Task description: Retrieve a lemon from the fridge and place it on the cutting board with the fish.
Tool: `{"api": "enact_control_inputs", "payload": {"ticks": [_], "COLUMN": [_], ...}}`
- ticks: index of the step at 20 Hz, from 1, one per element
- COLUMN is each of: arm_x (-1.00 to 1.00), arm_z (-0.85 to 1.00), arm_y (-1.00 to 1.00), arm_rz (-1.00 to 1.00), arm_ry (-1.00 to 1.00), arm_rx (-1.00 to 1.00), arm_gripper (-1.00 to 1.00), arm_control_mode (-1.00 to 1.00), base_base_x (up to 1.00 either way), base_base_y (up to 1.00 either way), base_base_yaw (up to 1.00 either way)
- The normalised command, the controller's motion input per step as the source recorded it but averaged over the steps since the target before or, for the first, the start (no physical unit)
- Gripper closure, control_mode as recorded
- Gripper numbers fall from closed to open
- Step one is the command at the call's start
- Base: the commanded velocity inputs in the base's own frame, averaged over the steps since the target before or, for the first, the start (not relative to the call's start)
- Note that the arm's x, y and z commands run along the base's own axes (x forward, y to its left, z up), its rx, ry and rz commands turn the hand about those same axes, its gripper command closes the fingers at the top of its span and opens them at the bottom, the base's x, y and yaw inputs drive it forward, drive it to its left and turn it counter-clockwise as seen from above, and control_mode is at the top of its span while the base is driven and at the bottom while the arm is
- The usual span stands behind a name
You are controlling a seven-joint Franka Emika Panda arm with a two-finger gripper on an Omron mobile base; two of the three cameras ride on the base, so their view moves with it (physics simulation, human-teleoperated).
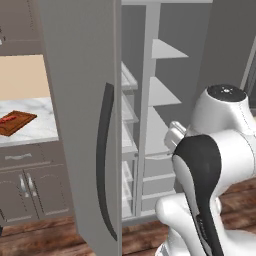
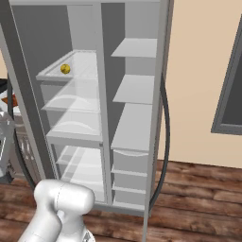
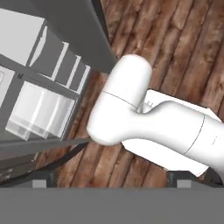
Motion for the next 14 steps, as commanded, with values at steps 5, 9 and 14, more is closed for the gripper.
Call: {"api": "enact_control_inputs", "payload": {"ticks": [5, 9, 14], "arm_x": [0.4, 0.73, 0.93], "arm_z": [0.0, -0.21, -0.53], "arm_y": [-0.16, -0.04, 0.13], "arm_rz": [0.01, 0.08, 0.14], "arm_ry": [0.08, 0.06, 0.07], "arm_rx": [0.16, 0.23, 0.32], "arm_gripper": [-1.0, -1.0, -1.0], "arm_control_mode": [-1.0, -1.0, -1.0], "base_base_x": [0.0, 0.0, 0.0], "base_base_y": [0.0, 0.0, 0.0], "base_base_yaw": [0.0, 0.0, 0.0]}}
